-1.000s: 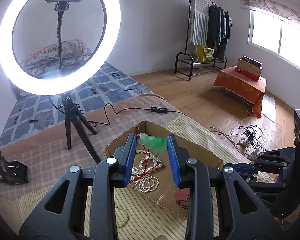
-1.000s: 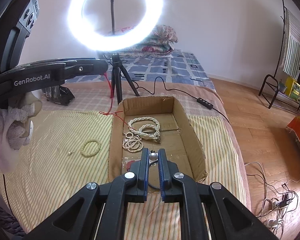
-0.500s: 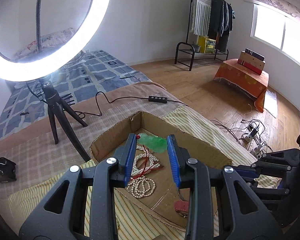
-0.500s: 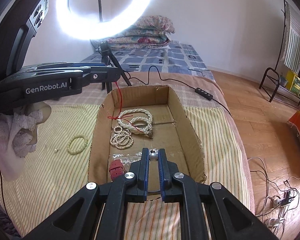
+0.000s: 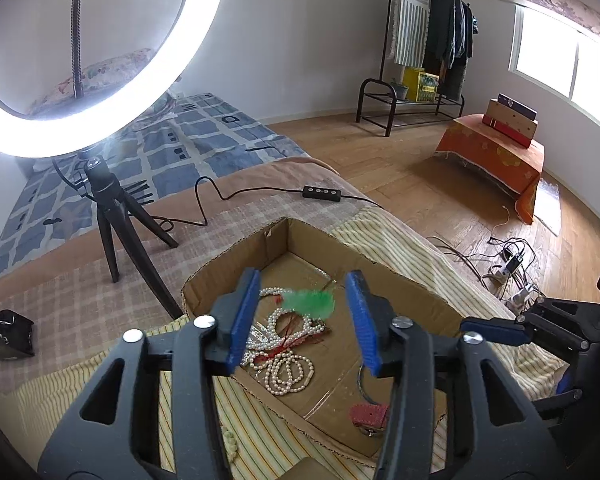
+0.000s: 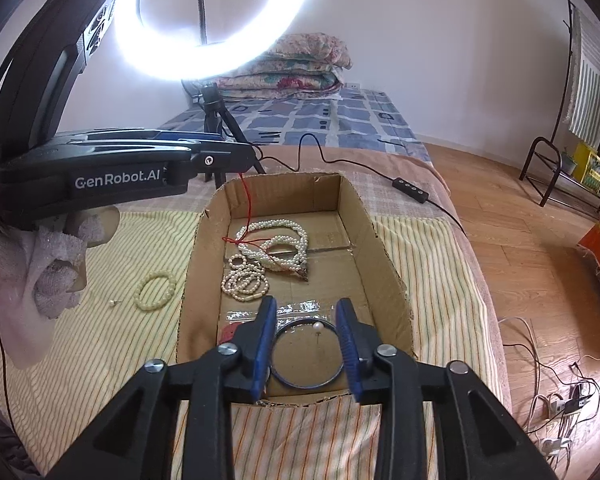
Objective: Organize jewelry
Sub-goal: 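Open the left tool to drop the jade pendant while the right tool releases the earring, then withdraw both open tools from the box back over the bed, then close the left tool on the second pearl earring while the right tool grips the bead bracelet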
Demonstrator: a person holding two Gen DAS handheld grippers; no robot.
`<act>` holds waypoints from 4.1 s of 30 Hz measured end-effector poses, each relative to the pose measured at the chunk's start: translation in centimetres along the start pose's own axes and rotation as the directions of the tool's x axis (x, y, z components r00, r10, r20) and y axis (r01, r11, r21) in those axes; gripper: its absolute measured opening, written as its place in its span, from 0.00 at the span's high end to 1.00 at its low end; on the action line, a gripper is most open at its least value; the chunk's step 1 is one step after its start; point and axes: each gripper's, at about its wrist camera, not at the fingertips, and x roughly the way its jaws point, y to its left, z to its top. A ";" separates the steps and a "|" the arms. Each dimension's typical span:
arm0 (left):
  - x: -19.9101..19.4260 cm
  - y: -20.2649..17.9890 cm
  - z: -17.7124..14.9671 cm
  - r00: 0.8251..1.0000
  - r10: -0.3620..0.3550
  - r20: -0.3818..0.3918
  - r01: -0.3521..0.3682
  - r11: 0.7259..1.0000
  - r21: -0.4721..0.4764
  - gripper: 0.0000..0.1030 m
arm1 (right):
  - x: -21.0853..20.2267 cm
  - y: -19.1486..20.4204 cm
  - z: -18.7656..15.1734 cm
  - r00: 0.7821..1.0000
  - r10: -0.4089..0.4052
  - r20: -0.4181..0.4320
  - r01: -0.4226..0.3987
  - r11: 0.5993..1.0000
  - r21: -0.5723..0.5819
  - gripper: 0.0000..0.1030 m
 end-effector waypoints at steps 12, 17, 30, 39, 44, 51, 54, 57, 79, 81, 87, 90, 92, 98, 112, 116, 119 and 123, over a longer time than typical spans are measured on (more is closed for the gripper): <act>-0.8 0.0 0.2 1.000 0.020 0.011 -0.020 1.000 -0.006 0.34 | -0.6 0.5 0.0 1.000 0.000 0.021 0.000 1.000 0.001 0.12; -1.9 0.2 0.3 1.000 0.024 0.018 -0.024 1.000 -0.015 0.33 | -1.2 0.5 0.0 0.999 -0.009 0.032 0.009 1.000 0.013 0.06; -8.4 2.0 -0.1 0.994 0.067 0.088 -0.067 0.998 -0.006 0.33 | -4.5 1.9 0.0 0.997 -0.024 0.076 0.022 0.999 0.029 0.03; -14.7 7.3 -1.9 0.985 0.132 0.112 -0.127 0.991 -0.052 0.33 | -6.4 3.2 -0.4 0.995 -0.006 0.097 0.002 0.999 0.041 0.03; -16.9 9.9 -3.8 0.980 0.172 0.099 -0.164 0.983 -0.079 0.33 | -7.0 4.4 -0.8 0.995 0.008 0.100 -0.011 0.999 0.035 0.03; -18.3 12.2 -7.5 0.982 0.176 0.074 -0.171 0.983 -0.072 0.33 | -7.2 6.5 -0.9 0.995 0.047 0.088 -0.051 0.998 0.044 0.04; -18.5 12.9 -8.9 0.985 0.161 0.059 -0.157 0.985 -0.066 0.33 | -6.7 7.2 -0.8 0.995 0.080 0.058 -0.084 0.994 0.074 0.12; -18.4 13.5 -10.4 0.989 0.146 0.040 -0.143 0.988 -0.060 0.33 | -5.7 8.2 -0.9 0.994 0.105 0.030 -0.108 0.988 0.108 0.17; -9.3 11.2 -18.3 0.985 -0.100 -0.139 0.102 0.995 0.010 0.60 | 6.7 14.4 -0.5 0.976 0.145 -0.164 -0.102 0.964 0.244 0.68; -8.5 11.1 -18.5 0.983 -0.111 -0.149 0.114 0.993 0.012 0.60 | 7.7 14.6 -0.4 0.973 0.150 -0.173 -0.103 0.962 0.254 0.69; -6.4 11.8 -18.6 0.980 -0.107 -0.168 0.110 0.994 0.006 0.70 | 9.8 15.0 0.0 0.968 0.134 -0.211 -0.076 0.962 0.262 0.74; -5.5 12.3 -18.5 0.979 -0.109 -0.174 0.111 0.994 0.004 0.70 | 10.6 14.9 0.2 0.967 0.125 -0.223 -0.061 0.960 0.273 0.75; -5.1 12.5 -18.6 0.978 -0.113 -0.176 0.115 0.993 -0.001 0.70 | 11.1 14.7 0.2 0.965 0.125 -0.229 -0.054 0.955 0.290 0.76; -4.1 12.8 -18.7 0.976 -0.118 -0.183 0.121 0.993 0.007 0.70 | 12.5 14.3 0.1 0.963 0.119 -0.242 -0.031 0.941 0.338 0.78; -2.1 12.1 -19.2 0.968 -0.114 -0.225 0.127 0.991 0.047 0.70 | 14.1 15.0 0.8 0.960 0.069 -0.270 0.017 0.952 0.305 0.79; -1.9 12.3 -19.3 0.967 -0.113 -0.229 0.125 0.991 0.039 0.78 | 14.6 15.1 0.8 0.959 0.061 -0.276 0.026 0.954 0.299 0.81; -1.8 12.4 -19.3 0.967 -0.115 -0.229 0.126 0.991 0.036 0.86 | 14.7 15.1 0.7 0.959 0.056 -0.278 0.029 0.955 0.294 0.82; -1.9 12.2 -19.4 0.966 -0.119 -0.228 0.133 0.990 0.047 0.92 | 14.9 15.2 0.6 0.959 0.052 -0.277 0.032 0.957 0.289 0.86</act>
